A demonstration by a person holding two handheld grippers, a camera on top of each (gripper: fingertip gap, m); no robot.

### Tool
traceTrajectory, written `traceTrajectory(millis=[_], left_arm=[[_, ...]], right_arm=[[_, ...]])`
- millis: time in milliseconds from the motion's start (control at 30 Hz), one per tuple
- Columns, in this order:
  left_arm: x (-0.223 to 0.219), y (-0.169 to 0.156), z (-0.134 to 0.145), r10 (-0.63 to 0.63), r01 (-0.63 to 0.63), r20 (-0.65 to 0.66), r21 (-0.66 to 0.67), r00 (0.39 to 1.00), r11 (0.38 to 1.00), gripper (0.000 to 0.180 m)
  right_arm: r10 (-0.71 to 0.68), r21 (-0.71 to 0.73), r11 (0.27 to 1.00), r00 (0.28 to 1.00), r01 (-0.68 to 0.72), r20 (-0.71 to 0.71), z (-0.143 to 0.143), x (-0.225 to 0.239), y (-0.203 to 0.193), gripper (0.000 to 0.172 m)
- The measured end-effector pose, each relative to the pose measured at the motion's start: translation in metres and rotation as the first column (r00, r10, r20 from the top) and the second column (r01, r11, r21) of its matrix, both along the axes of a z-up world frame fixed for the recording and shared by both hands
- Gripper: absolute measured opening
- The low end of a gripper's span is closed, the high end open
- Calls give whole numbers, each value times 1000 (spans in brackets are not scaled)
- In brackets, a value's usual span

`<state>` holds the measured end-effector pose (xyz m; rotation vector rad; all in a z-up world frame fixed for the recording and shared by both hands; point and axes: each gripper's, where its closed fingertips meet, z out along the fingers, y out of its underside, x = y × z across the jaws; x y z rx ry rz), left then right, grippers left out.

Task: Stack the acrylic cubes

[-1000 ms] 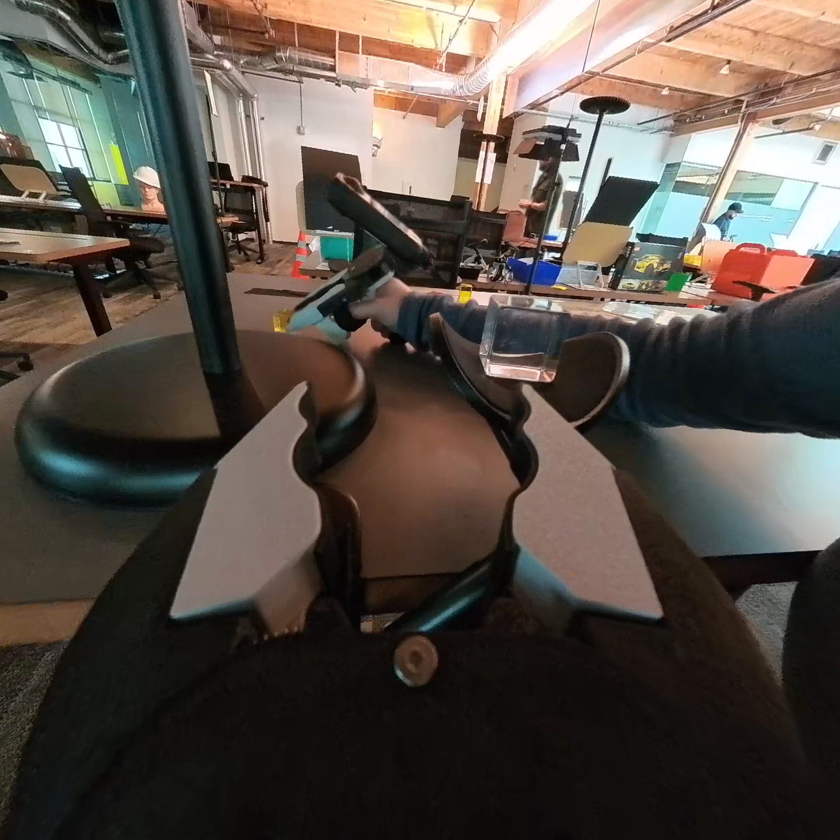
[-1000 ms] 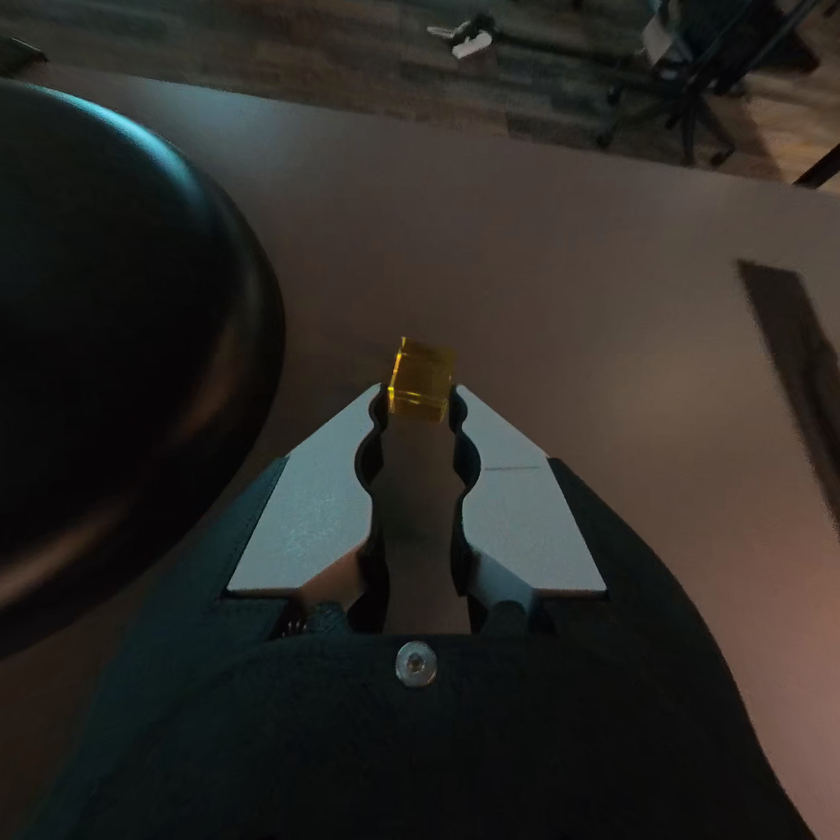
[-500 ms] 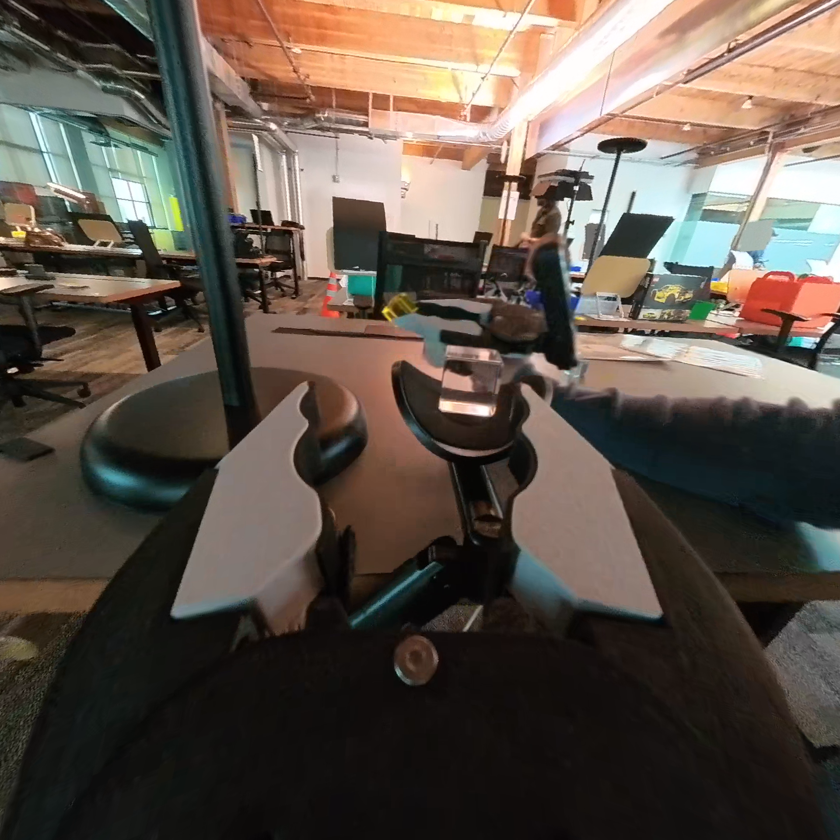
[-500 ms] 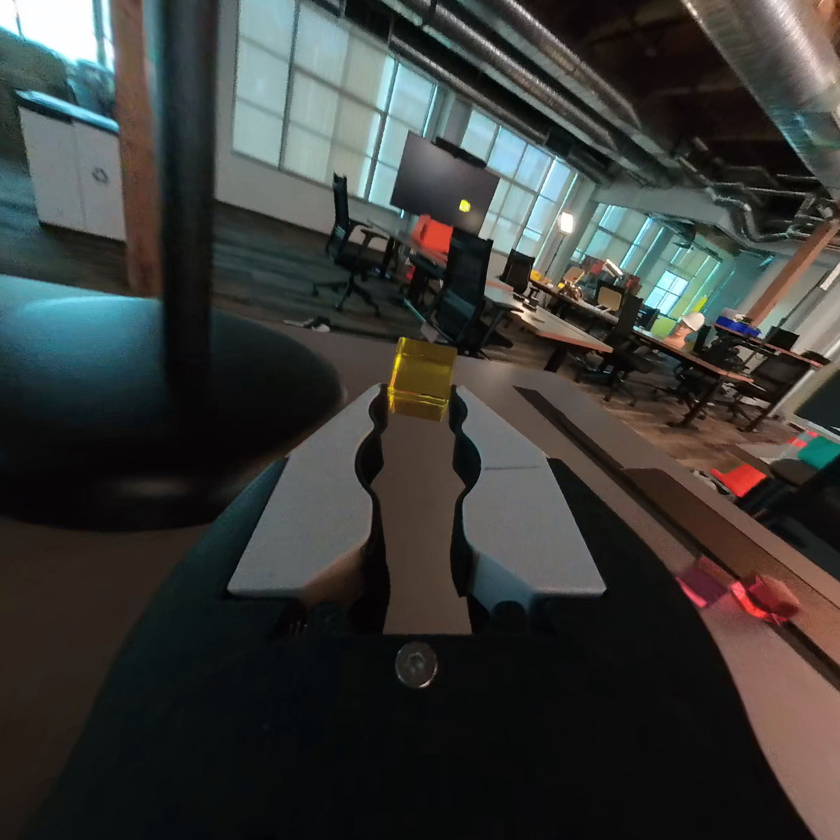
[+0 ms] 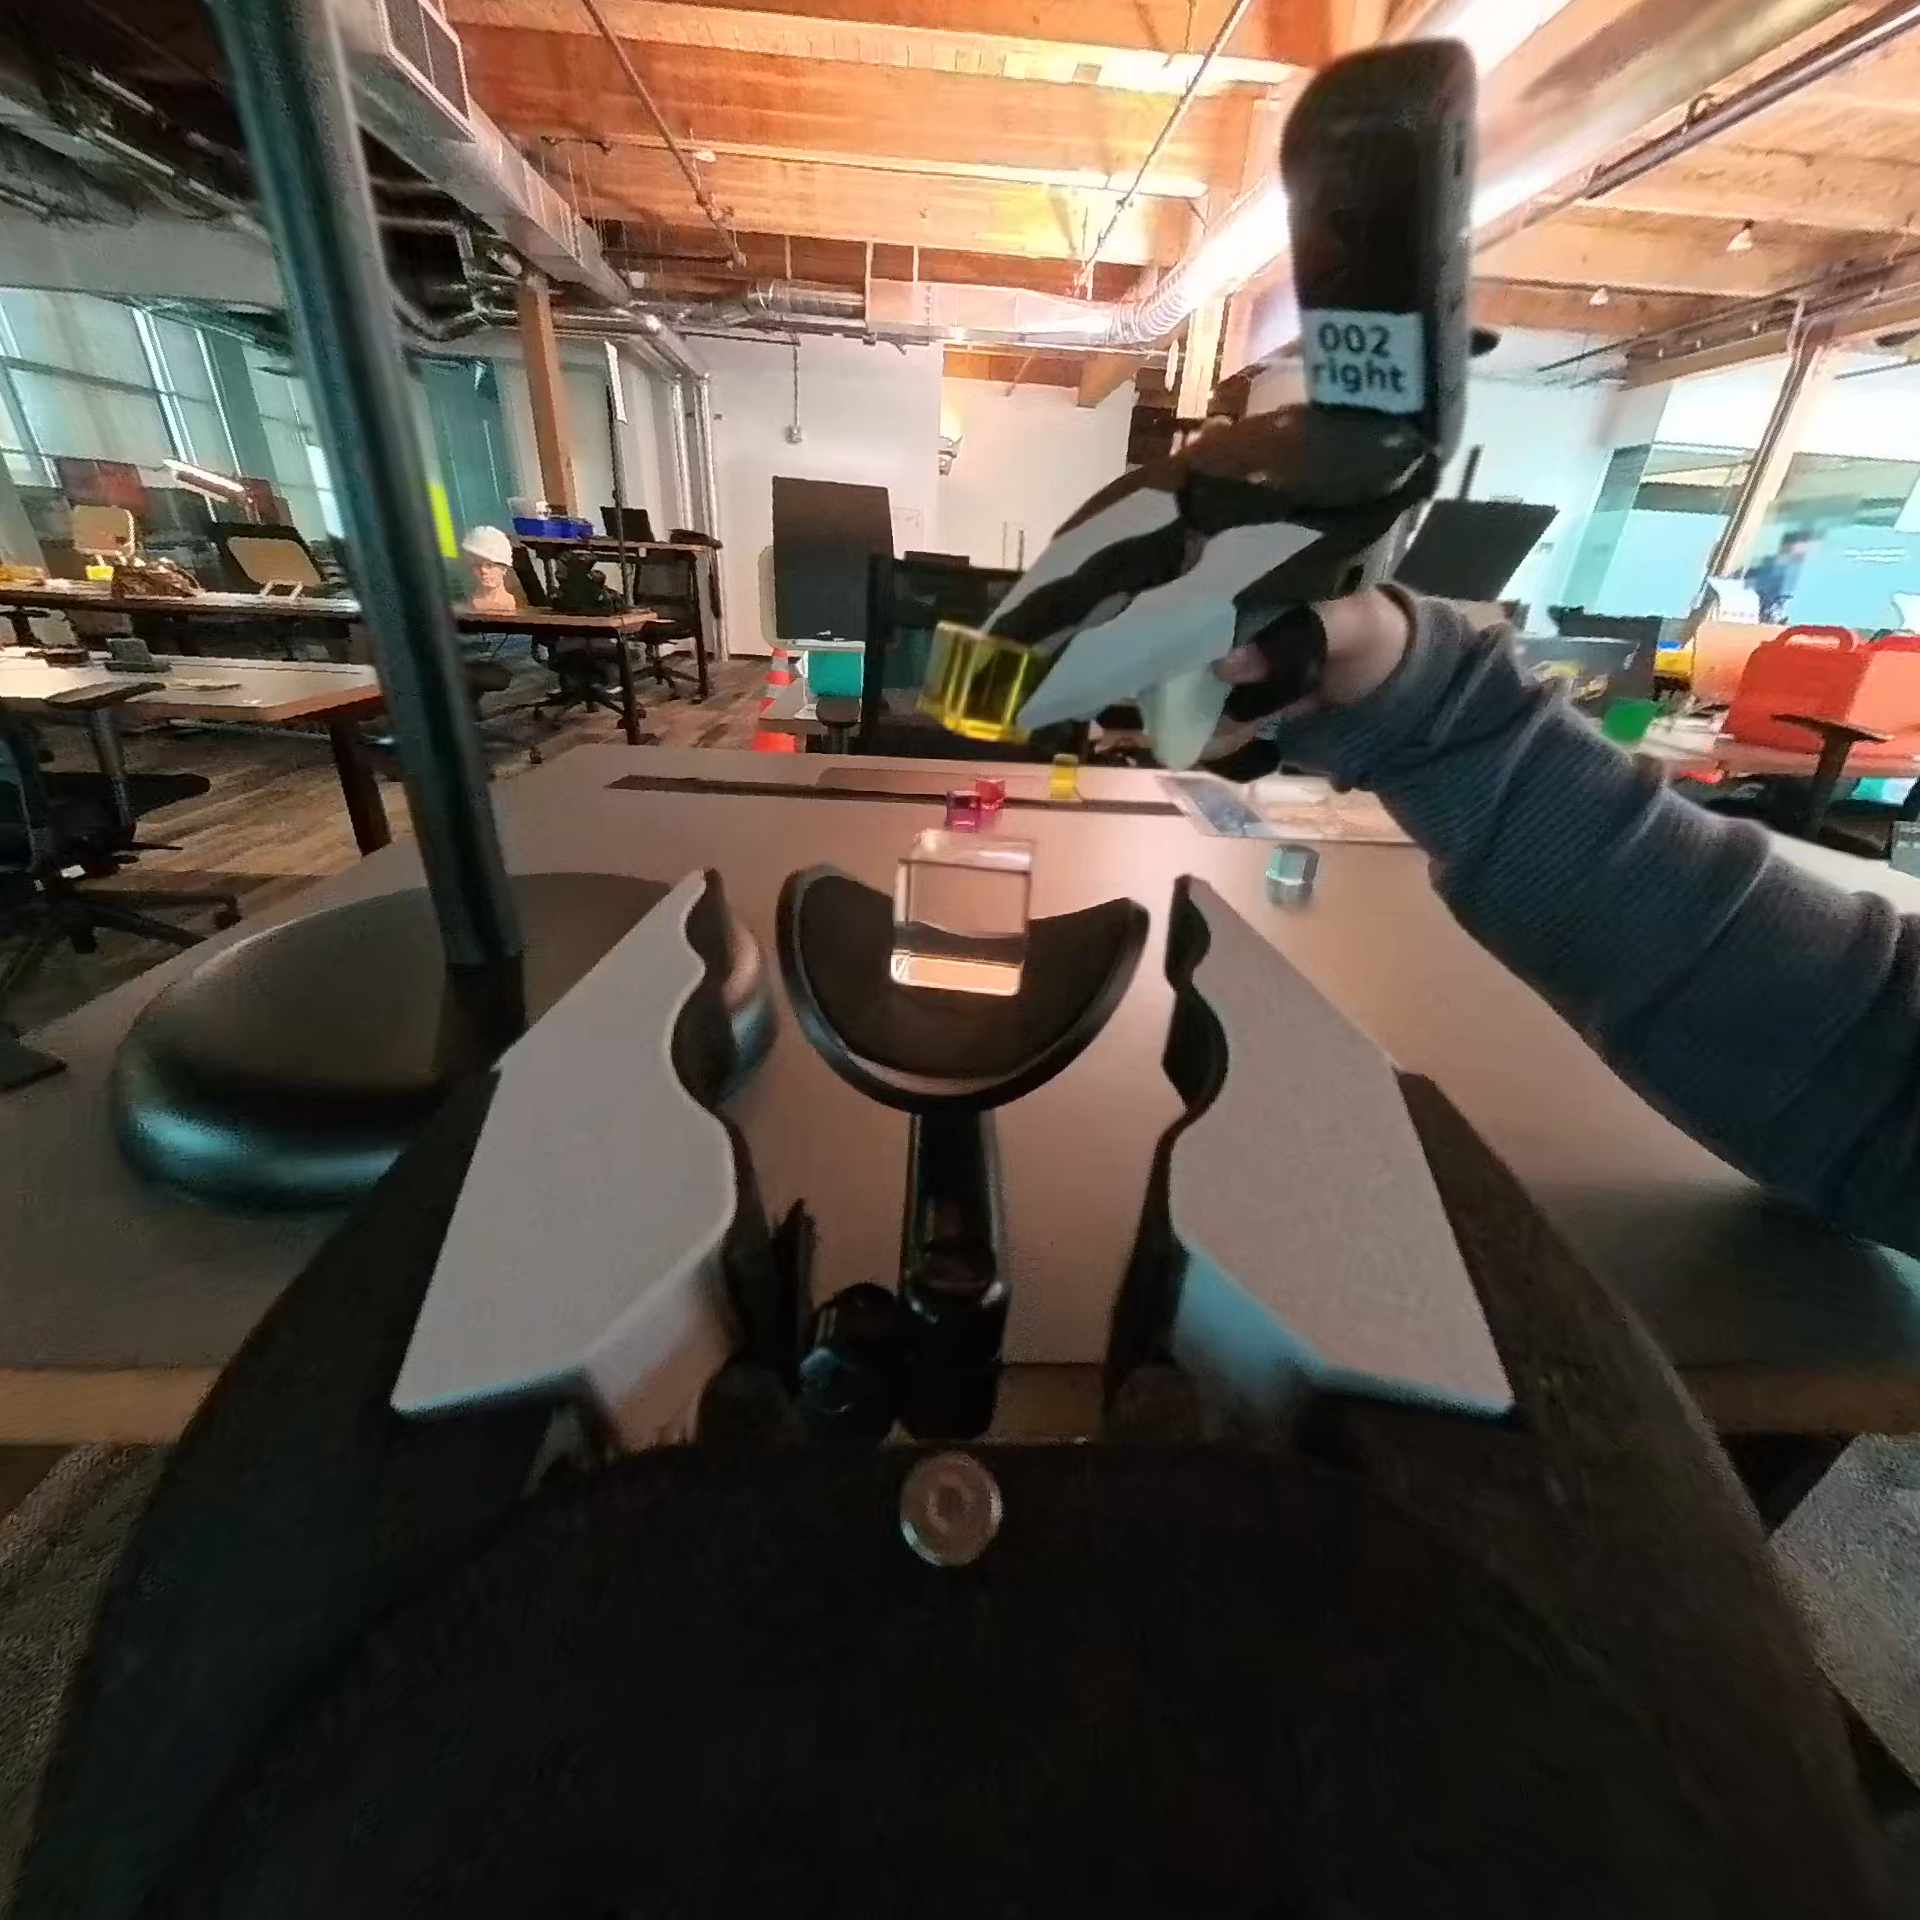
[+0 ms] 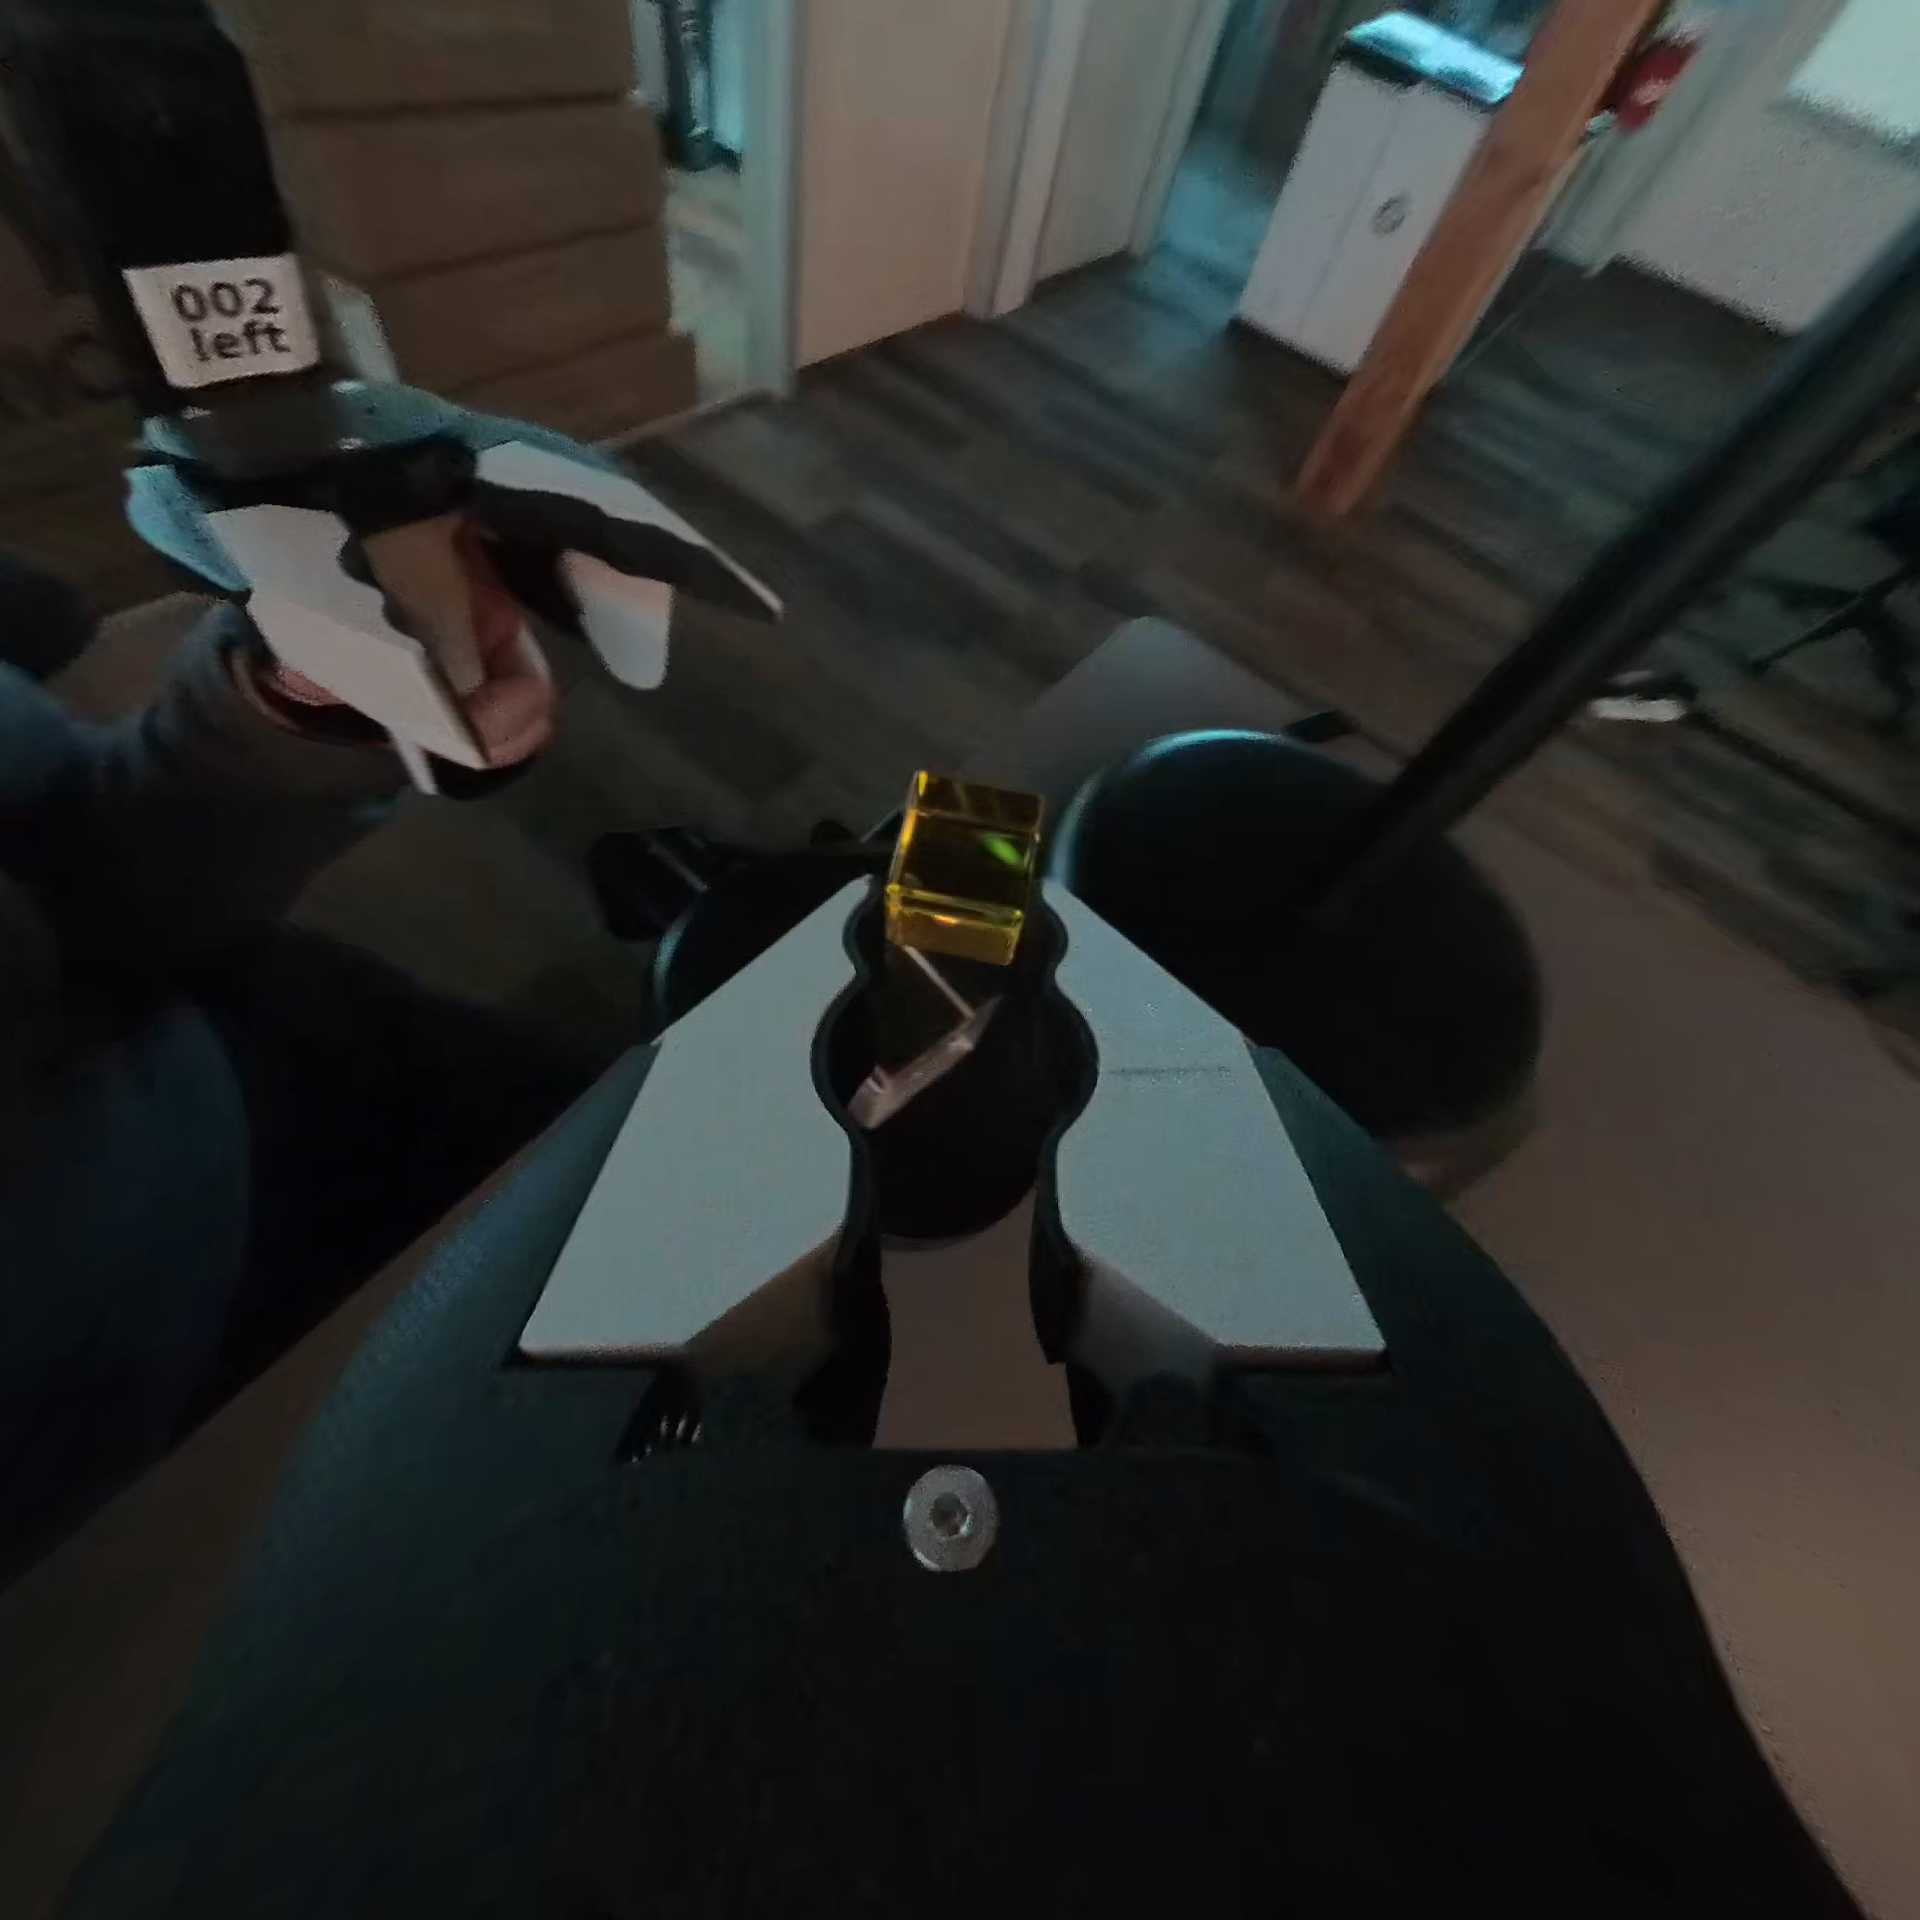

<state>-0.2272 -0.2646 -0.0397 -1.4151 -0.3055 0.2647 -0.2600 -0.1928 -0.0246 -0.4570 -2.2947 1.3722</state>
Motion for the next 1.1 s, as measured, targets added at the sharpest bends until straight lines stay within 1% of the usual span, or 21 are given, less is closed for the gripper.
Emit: traceTrajectory(millis=[67, 233, 467, 600, 667, 733, 800, 833, 867, 900, 933, 967, 1000, 1033, 1100], left_arm=[[4, 5, -2, -3, 3, -7, -19, 1000, 1000, 84], [8, 12, -3, 8, -9, -28, -49, 1000, 999, 85], [11, 15, -3, 1, -3, -34, -62, 999, 998, 85], [12, 17, -5, -7, 4, -33, -69, 999, 998, 85], [12, 17, -6, -8, 6, -34, -70, 999, 998, 85], [12, 17, -6, -7, 4, -37, -68, 999, 998, 85], [12, 15, -6, -5, 2, -39, -64, 999, 998, 86], [12, 14, -6, -4, 1, -38, -62, 999, 998, 86], [11, 13, -6, -2, 0, -37, -59, 999, 998, 86], [10, 12, -6, 0, -2, -36, -56, 999, 998, 86], [9, 11, -6, 1, -3, -34, -54, 999, 999, 87], [9, 10, -6, 2, -4, -33, -52, 999, 999, 86], [8, 10, -6, 4, -5, -32, -50, 999, 999, 86], [8, 10, -6, 4, -5, -31, -48, 1000, 999, 86], [7, 10, -7, 2, -3, -27, -49, 1000, 999, 87]], right_arm=[[29, 11, 1000, 999, -29, 40, -7, 2, -6, 24], [46, 61, 997, 995, -52, 91, -22, 5, -11, 25], [21, 96, 995, 991, -34, 133, -33, 4, -4, 25], [23, 76, 997, 989, -34, 146, -34, 3, -5, 25], [10, 71, 997, 991, -20, 135, -31, 2, -2, 38], [-34, 74, 997, 996, 28, 86, -21, -2, 10, 54], [-130, 43, 991, 992, 130, -2, -1, -8, 39, 60], [-200, 11, 980, 979, 201, -48, 11, -11, 59, 61], [-293, -25, 956, 952, 292, -90, 23, -14, 86, 61], [-403, -56, 915, 907, 399, -122, 32, -17, 118, 61], [-518, -75, 855, 845, 513, -135, 38, -16, 154, 59], [-626, -81, 779, 769, 621, -126, 38, -12, 191, 57], [-725, -75, 688, 682, 722, -97, 35, -4, 228, 53], [-815, -64, 580, 577, 812, -55, 28, 7, 266, 49], [-938, -32, 339, 341, 940, 70, 8, 35, 332, 41]])
